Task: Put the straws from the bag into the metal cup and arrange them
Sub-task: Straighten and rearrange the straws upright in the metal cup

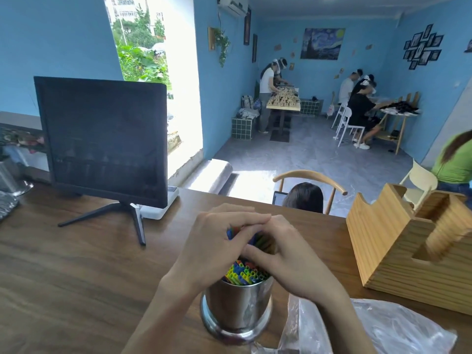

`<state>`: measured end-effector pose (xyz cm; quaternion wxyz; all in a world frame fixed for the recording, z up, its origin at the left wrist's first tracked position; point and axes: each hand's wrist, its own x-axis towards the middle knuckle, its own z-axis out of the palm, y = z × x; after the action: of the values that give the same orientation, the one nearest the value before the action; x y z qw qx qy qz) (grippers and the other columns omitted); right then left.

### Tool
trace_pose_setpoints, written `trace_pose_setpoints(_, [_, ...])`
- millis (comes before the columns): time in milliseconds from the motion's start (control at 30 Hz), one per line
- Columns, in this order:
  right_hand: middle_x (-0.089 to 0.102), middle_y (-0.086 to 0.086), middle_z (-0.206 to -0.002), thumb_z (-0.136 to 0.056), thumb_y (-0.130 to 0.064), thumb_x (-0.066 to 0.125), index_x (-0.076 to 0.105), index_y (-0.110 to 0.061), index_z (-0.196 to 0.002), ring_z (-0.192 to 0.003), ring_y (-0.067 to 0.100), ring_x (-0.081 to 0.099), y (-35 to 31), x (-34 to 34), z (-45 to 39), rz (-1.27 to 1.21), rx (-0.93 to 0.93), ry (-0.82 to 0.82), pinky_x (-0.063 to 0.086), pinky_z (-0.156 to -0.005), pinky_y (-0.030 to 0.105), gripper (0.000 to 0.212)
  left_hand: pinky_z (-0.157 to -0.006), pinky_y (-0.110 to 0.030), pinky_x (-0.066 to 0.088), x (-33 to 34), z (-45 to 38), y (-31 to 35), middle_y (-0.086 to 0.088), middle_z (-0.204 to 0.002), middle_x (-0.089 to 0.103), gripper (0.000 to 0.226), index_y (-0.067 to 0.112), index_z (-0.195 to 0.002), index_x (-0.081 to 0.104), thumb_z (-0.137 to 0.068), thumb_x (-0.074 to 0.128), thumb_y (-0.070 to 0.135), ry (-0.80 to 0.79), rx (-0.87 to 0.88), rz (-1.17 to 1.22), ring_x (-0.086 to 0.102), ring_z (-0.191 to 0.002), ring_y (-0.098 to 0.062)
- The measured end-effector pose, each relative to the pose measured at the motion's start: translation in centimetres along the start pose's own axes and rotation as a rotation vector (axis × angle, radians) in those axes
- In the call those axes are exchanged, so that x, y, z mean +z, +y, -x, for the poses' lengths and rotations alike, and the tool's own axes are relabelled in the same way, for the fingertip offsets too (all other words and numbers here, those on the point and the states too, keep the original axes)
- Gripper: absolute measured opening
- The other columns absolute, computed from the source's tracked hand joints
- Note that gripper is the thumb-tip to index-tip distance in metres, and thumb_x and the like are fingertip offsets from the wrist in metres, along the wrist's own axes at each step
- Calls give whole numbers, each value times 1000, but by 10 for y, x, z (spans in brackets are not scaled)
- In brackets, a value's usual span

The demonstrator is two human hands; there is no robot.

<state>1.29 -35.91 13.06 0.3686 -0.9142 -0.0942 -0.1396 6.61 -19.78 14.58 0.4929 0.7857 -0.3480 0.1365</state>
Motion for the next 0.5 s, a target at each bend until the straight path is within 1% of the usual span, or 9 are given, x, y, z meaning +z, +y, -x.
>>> trace_pose_setpoints(33, [67,-20,-104,-87,-54,65,71,-30,-110,-107,4,58,2,-6,0,-118,15,-6,47,-93,26,34,-97,-20,49,0,0,-1,27,-108,71,31,45,-109,77,-90,75,20,12,-1,-34,63,-111,7])
trace_pose_setpoints(100, [74,-14,-108,-93,-32,74,74,-30,-115,-107,7,67,5,-15,1,-355,58,52,52,-91,24,23,-99,-20,48,-1,-1,-2,27,-115,70,33,46,-118,72,-94,71,24,15,29,-88,61,-115,7])
trace_pose_setpoints(167, [78,-7,-102,-94,-11,70,76,-29,-111,-100,9,71,9,-18,0,-525,103,232,55,-86,24,26,-99,-19,47,-4,-1,-3,25,-119,69,29,48,-117,72,-95,69,28,18,37,-136,58,-119,8])
trace_pose_setpoints(200, [78,-7,-99,-94,-6,69,77,-29,-107,-96,8,71,11,-17,0,-538,133,323,55,-84,24,28,-100,-17,46,-5,-1,-6,24,-120,68,25,48,-113,74,-94,70,31,23,28,-174,56,-121,9])
trace_pose_setpoints(267, [76,-12,-99,-95,-11,67,75,-34,-105,-95,2,69,18,-17,-3,-431,198,362,55,-83,23,26,-103,-16,43,-6,0,-11,25,-121,65,19,47,-108,76,-92,71,36,-40,-11,-263,50,-126,10])
trace_pose_setpoints(333, [74,-20,-102,-97,-26,66,72,-40,-110,-99,-1,68,25,-17,-4,-318,251,196,55,-83,21,20,-108,-15,38,-8,1,-15,33,-123,61,24,45,-116,74,-93,69,39,-145,-36,-300,43,-130,12])
trace_pose_setpoints(367, [74,-21,-103,-98,-32,64,71,-41,-113,-100,-1,68,27,-18,-4,-314,274,114,56,-82,20,18,-108,-10,34,-9,1,-16,38,-121,58,27,45,-120,72,-94,67,39,-177,-56,-280,41,-129,14])
trace_pose_setpoints(433, [76,-17,-103,-100,-35,59,72,-35,-115,-98,2,71,28,-20,-4,-371,296,35,56,-79,19,20,-104,-2,31,-12,0,-16,39,-117,55,27,44,-122,71,-98,63,35,-187,-97,-218,42,-126,17])
trace_pose_setpoints(500, [78,-10,-103,-100,-32,60,75,-29,-113,-96,5,72,29,-22,-4,-455,302,40,55,-78,18,21,-103,-5,35,-14,1,-17,32,-119,58,27,43,-121,72,-100,60,31,-180,-125,-167,44,-122,19])
